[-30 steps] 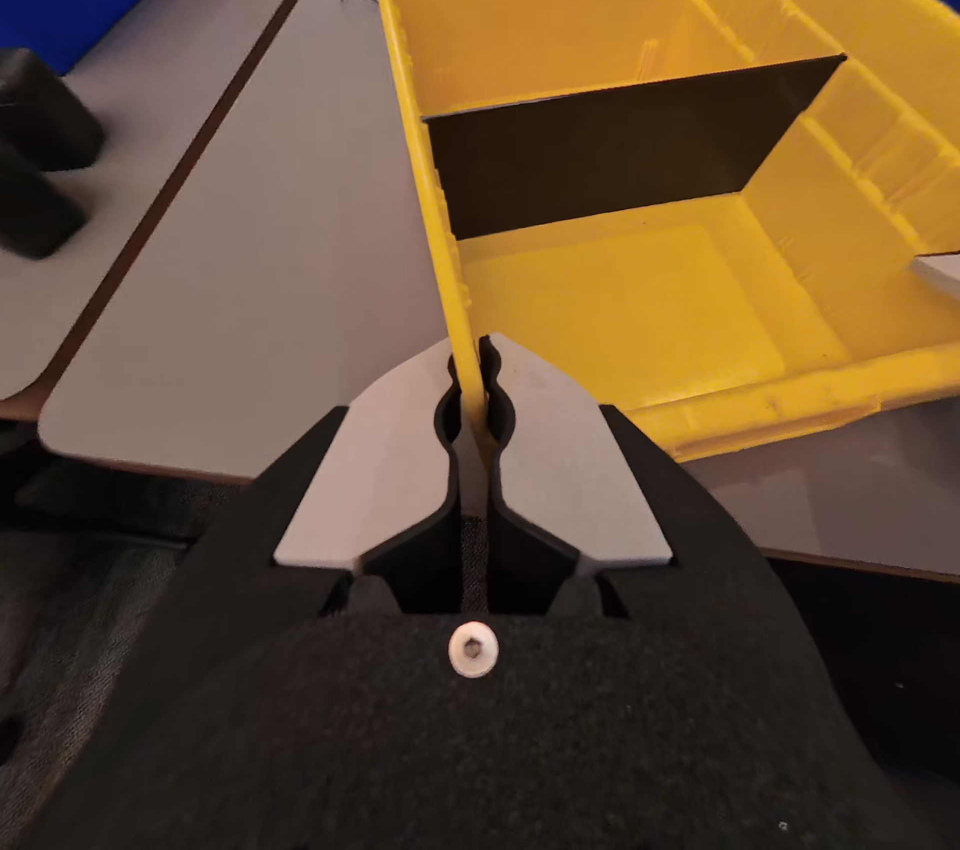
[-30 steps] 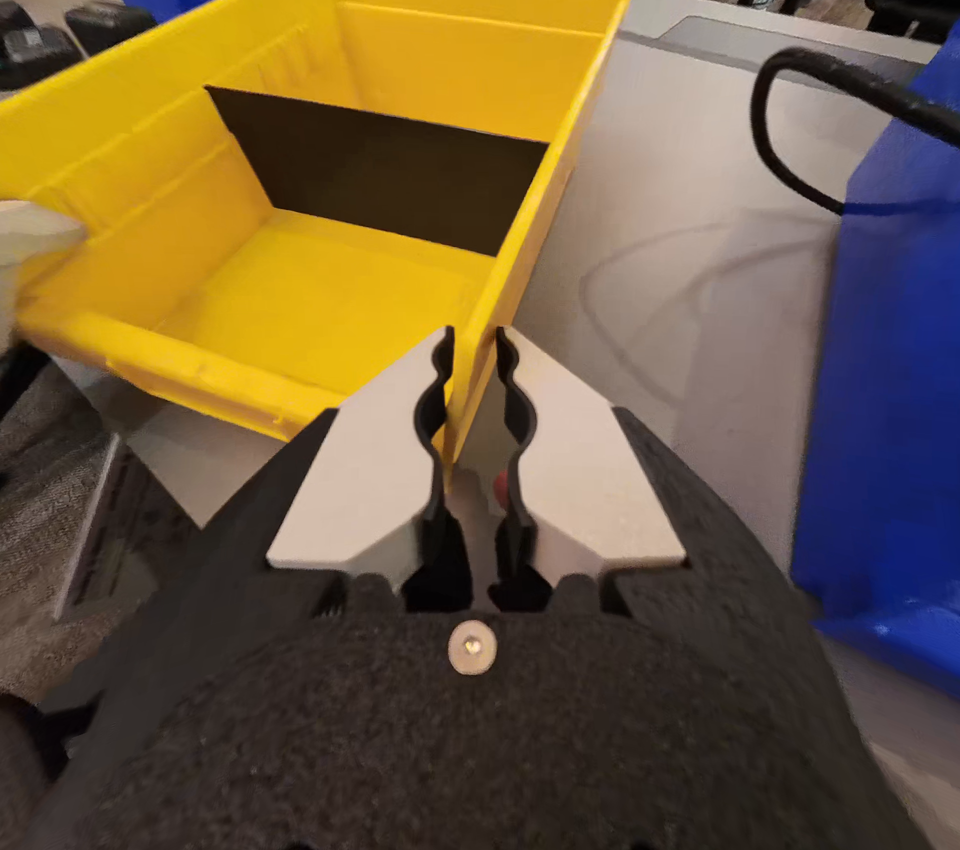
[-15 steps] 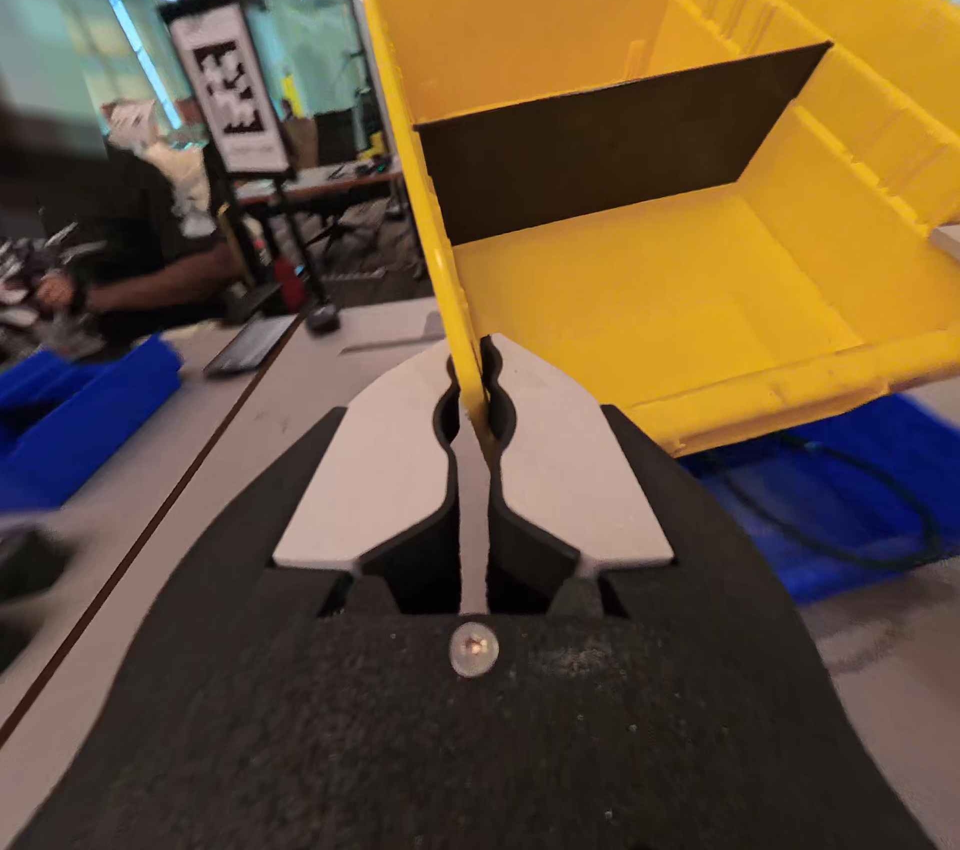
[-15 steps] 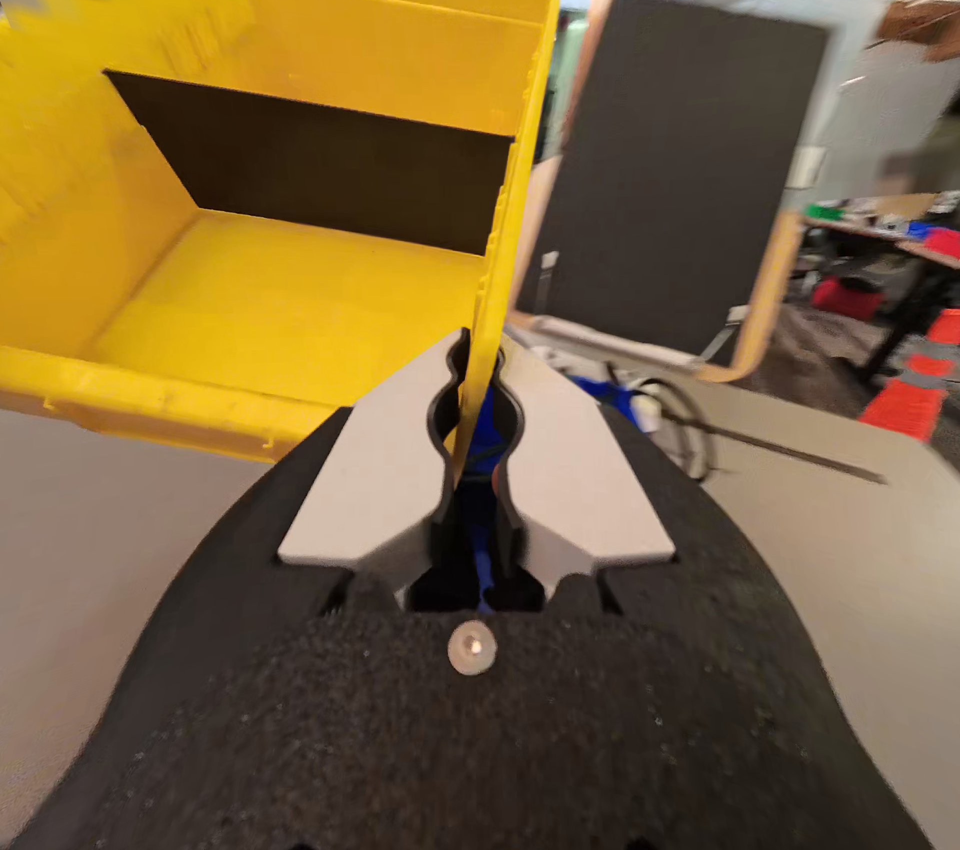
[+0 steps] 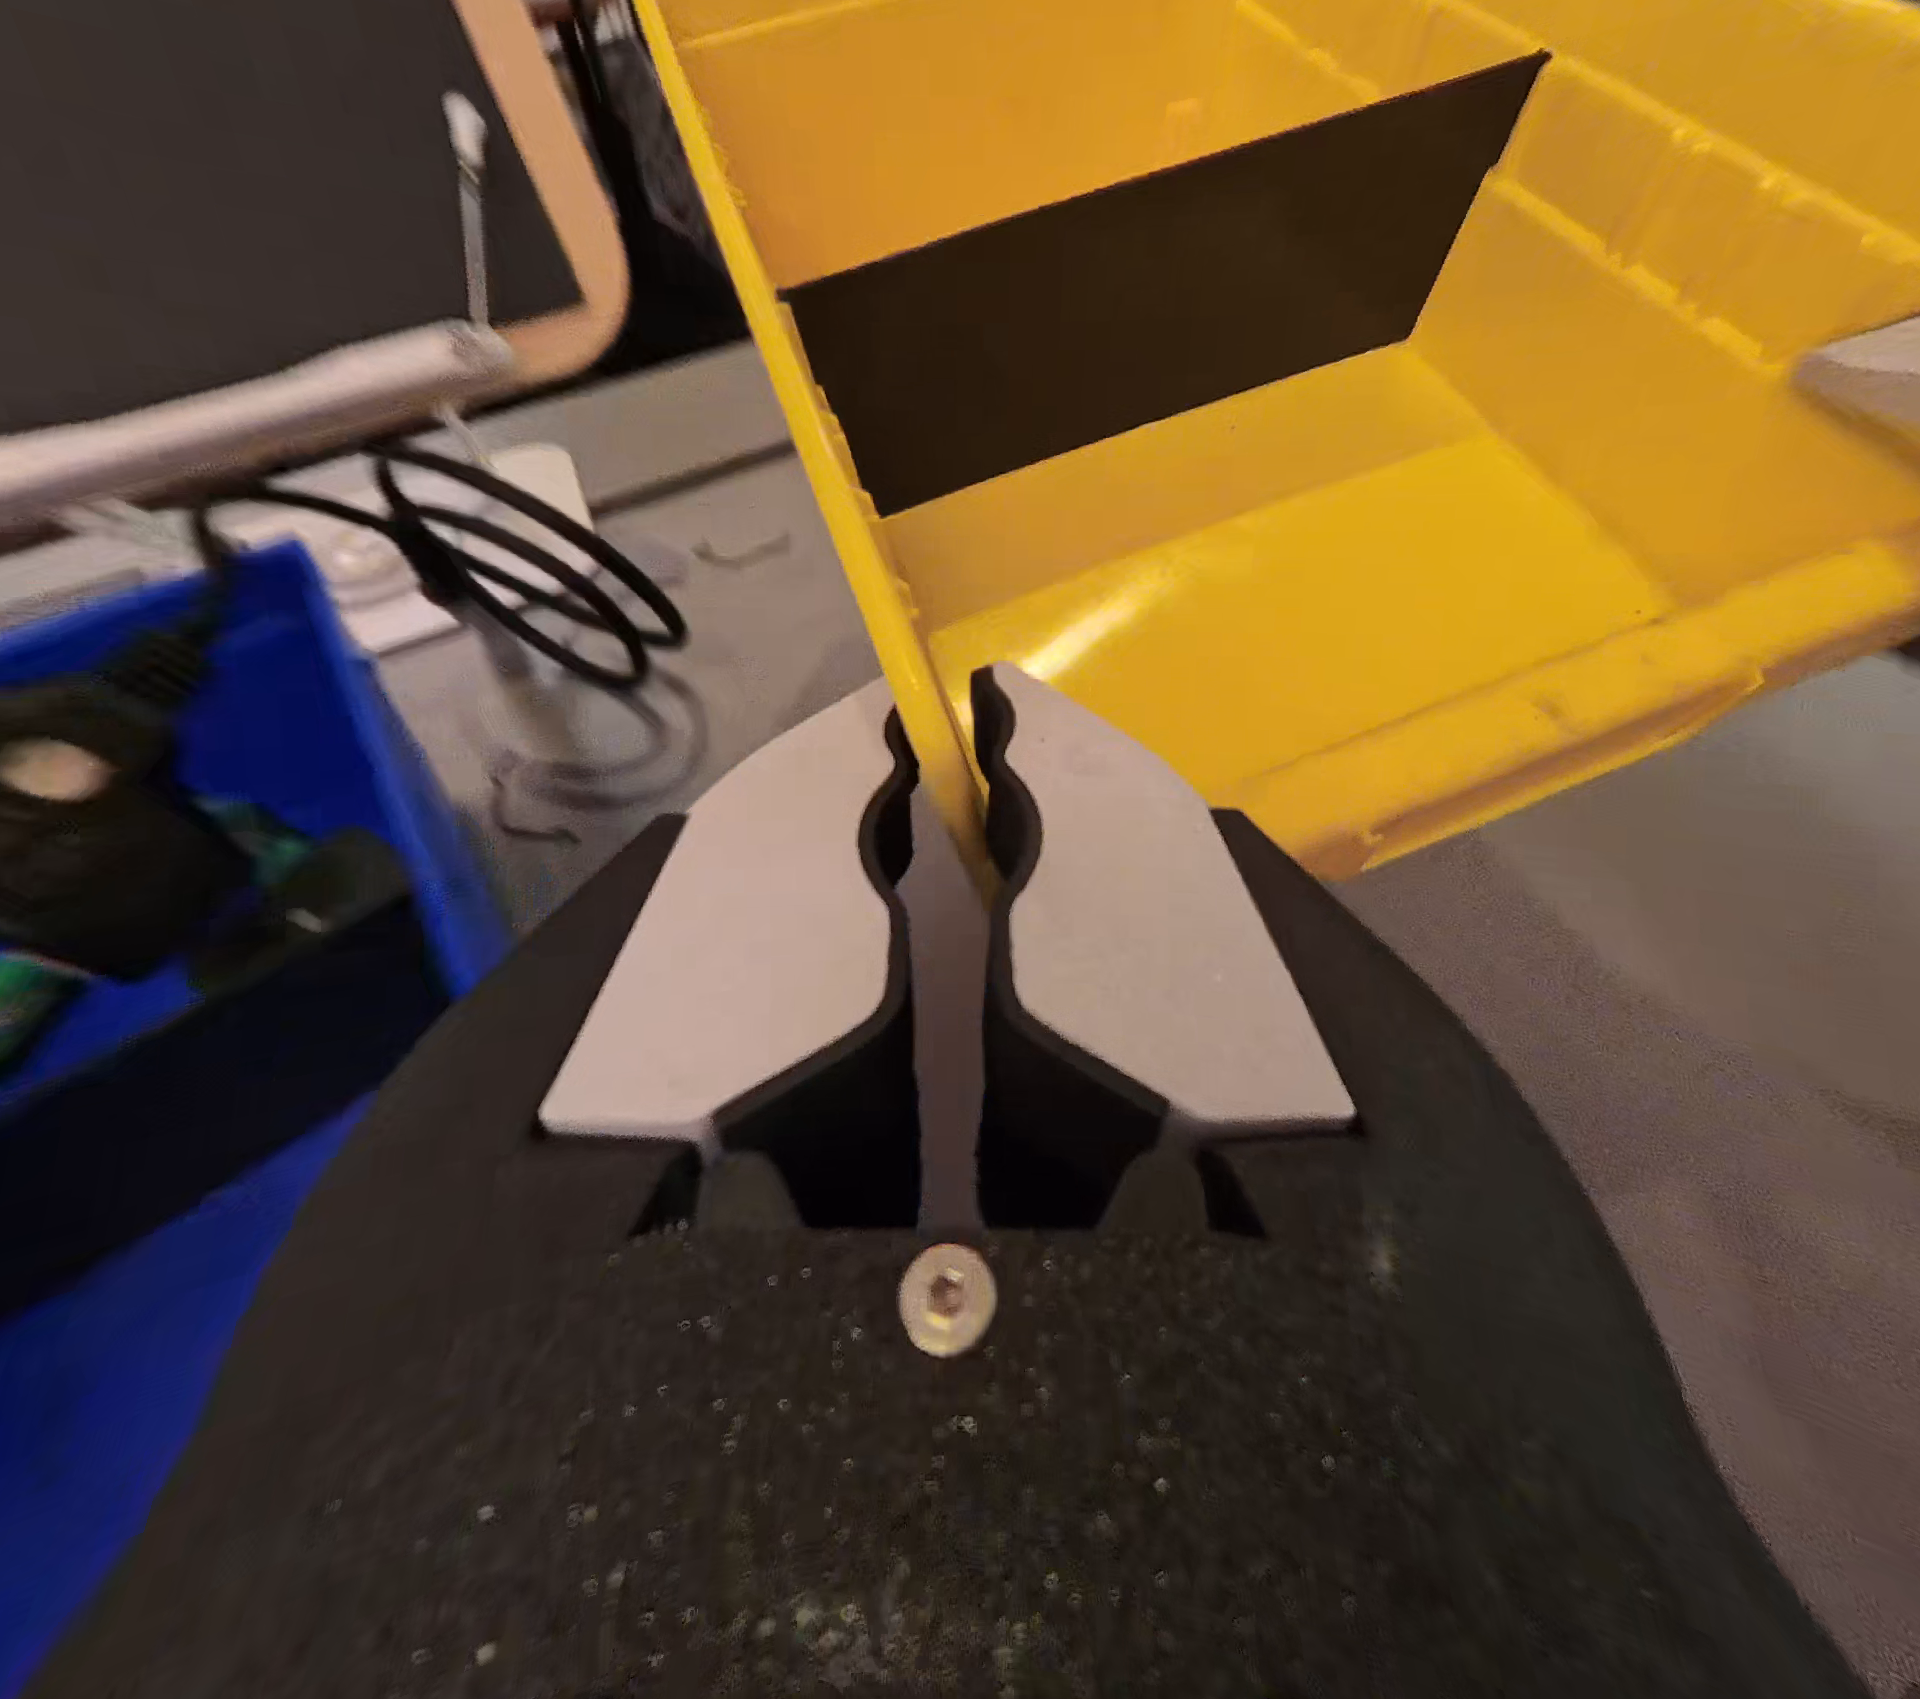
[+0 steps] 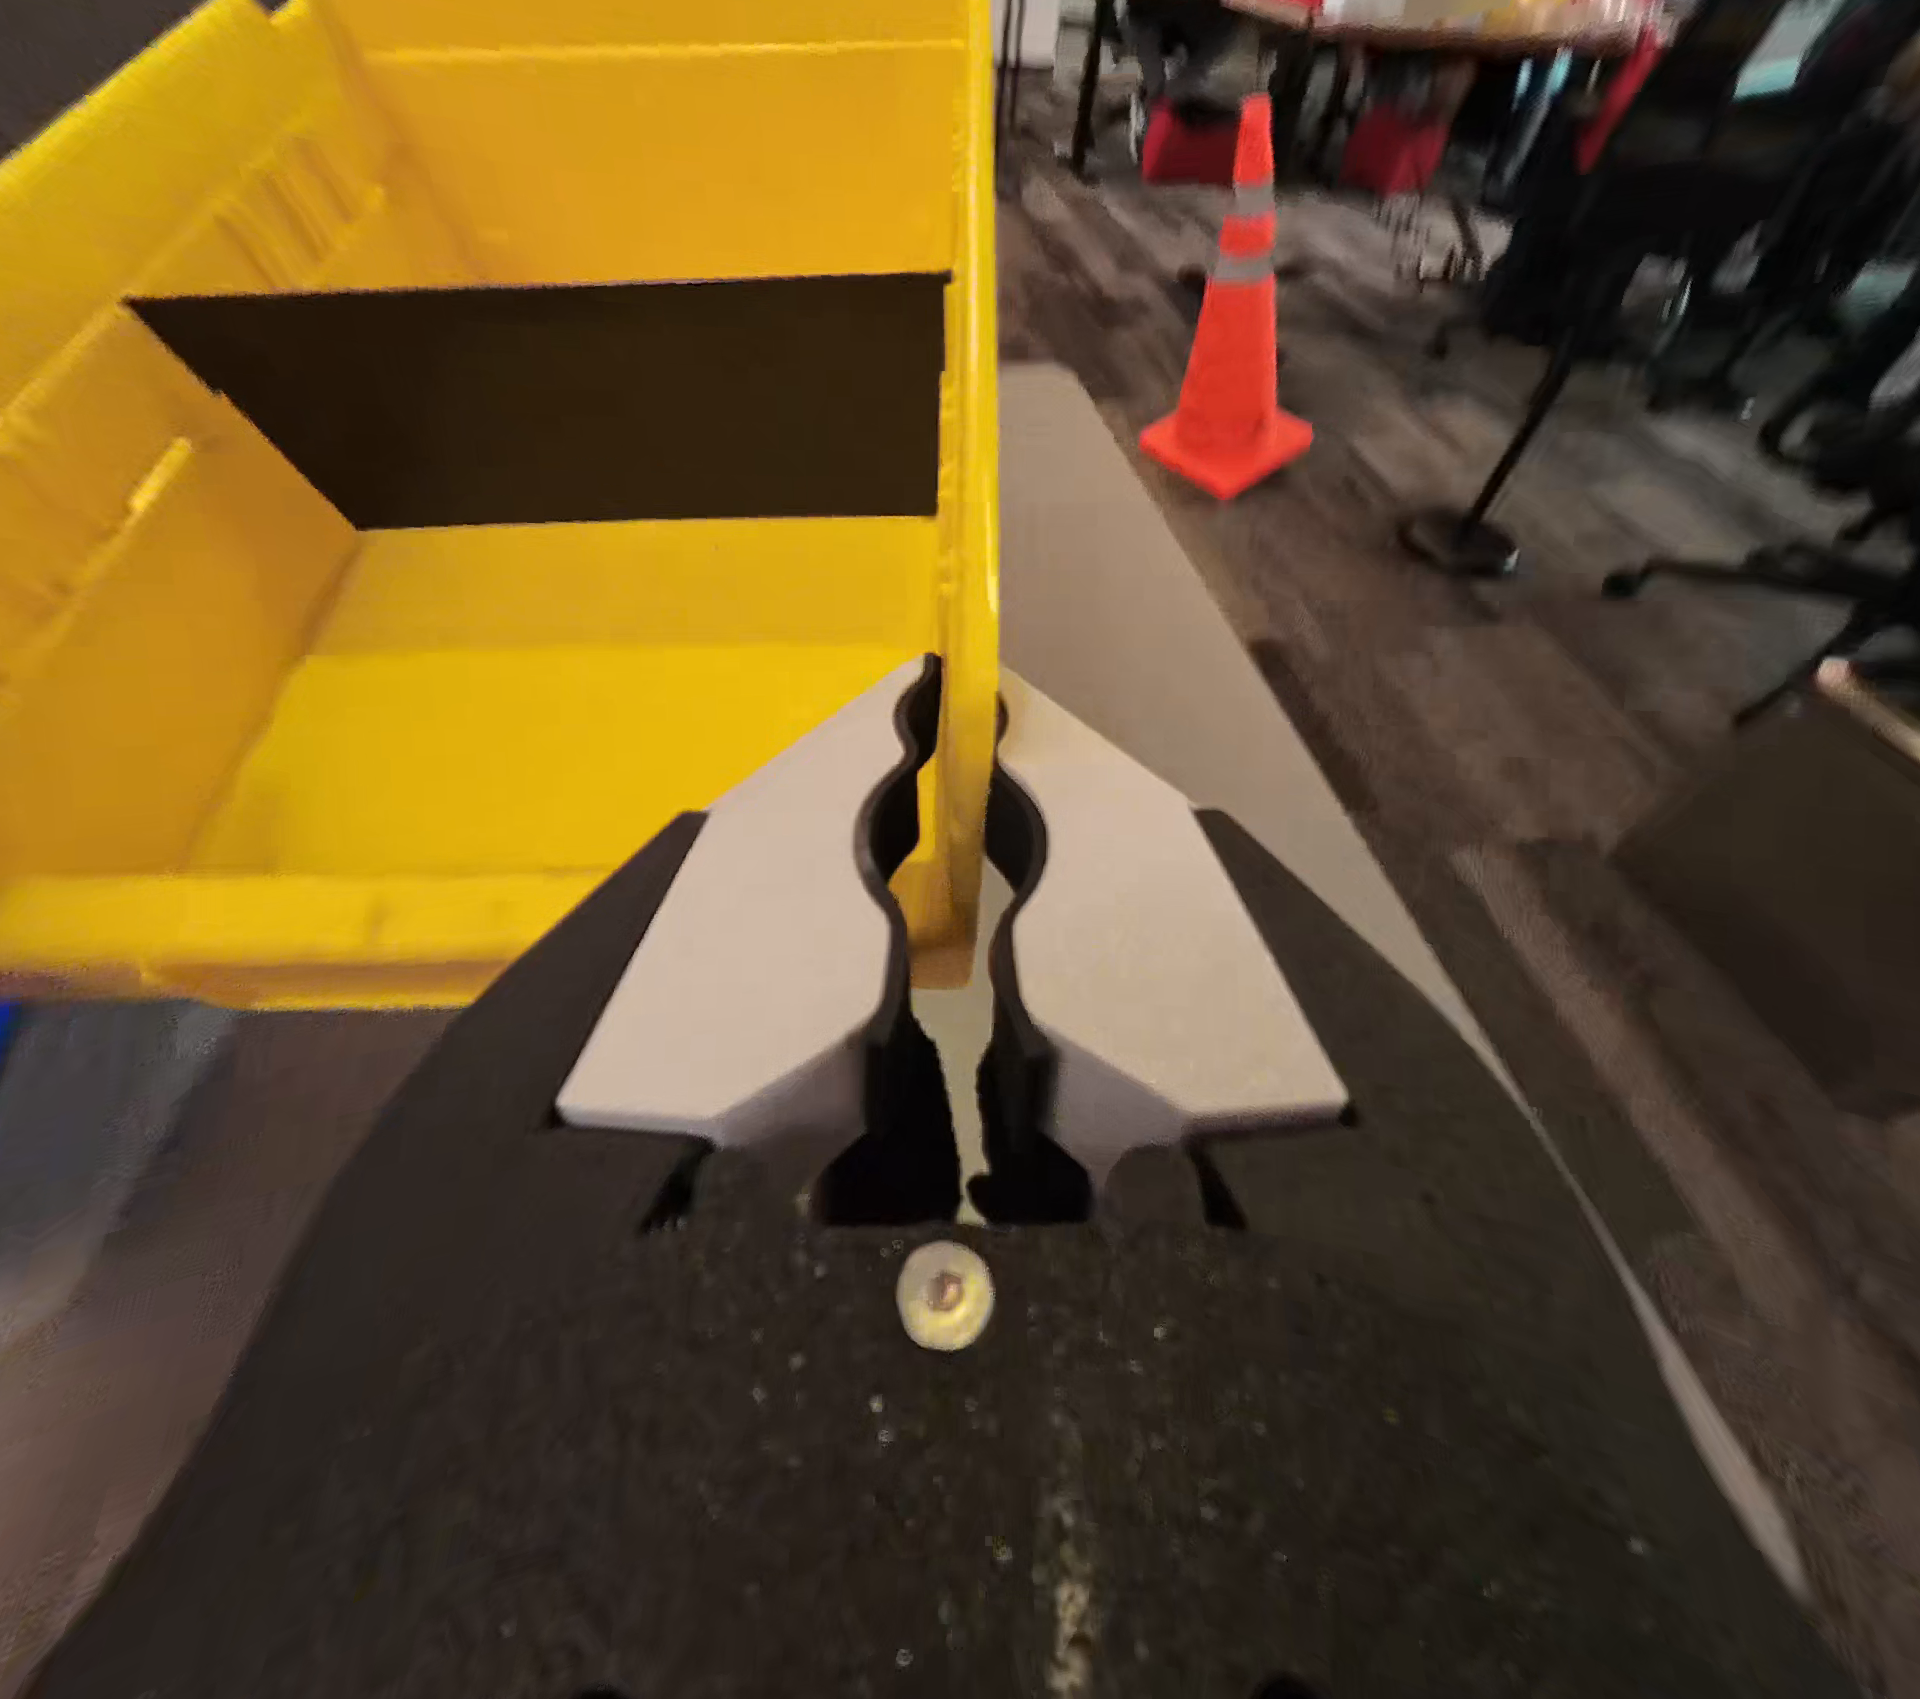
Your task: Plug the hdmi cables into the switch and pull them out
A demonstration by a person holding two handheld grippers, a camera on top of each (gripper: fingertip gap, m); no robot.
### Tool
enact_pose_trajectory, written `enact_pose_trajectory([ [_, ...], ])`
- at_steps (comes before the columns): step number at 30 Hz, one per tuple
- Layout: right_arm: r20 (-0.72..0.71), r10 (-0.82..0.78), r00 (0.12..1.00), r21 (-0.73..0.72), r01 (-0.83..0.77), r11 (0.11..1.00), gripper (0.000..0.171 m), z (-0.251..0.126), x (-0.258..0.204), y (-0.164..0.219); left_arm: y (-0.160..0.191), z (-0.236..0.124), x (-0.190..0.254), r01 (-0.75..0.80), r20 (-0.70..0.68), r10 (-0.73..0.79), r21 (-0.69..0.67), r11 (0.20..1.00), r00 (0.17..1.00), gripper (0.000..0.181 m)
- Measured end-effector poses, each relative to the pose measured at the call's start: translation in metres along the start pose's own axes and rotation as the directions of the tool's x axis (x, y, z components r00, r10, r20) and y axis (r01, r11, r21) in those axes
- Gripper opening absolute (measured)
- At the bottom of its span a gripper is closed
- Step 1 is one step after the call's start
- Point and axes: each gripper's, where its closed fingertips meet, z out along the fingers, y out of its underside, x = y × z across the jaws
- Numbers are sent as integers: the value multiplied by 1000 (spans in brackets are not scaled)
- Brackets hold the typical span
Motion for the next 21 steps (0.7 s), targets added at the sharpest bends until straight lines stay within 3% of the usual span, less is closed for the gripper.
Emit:
enact_pose_trajectory([
  [3, 41, 73, 996, -120, -68, 990, 2, 28, 30, 66, 42, 25, 32, -2, -9, 1, -98, 995, 1000, 9],
  [7, 35, 124, 992, -189, -116, 975, 2, 42, 50, 105, 72, 41, 53, 11, -23, -14, -161, 987, 1000, 10],
  [11, 28, 81, 996, -187, -74, 980, 7, 54, 58, 106, 79, 42, 64, 12, -45, -18, -135, 991, 999, 16],
  [16, -33, 56, 998, -215, -62, 975, 16, 60, 69, 119, 78, 39, 81, -1, -216, -34, -162, 987, 976, 26],
  [18, -84, -2, 996, -187, -14, 982, 20, 56, 77, 114, 78, 25, 81, -48, -290, -12, -198, 979, 957, 28],
  [21, -105, -52, 993, -81, 43, 996, 30, 41, 77, 85, 56, -17, 65, -75, -374, 39, -82, 994, 927, 28],
])
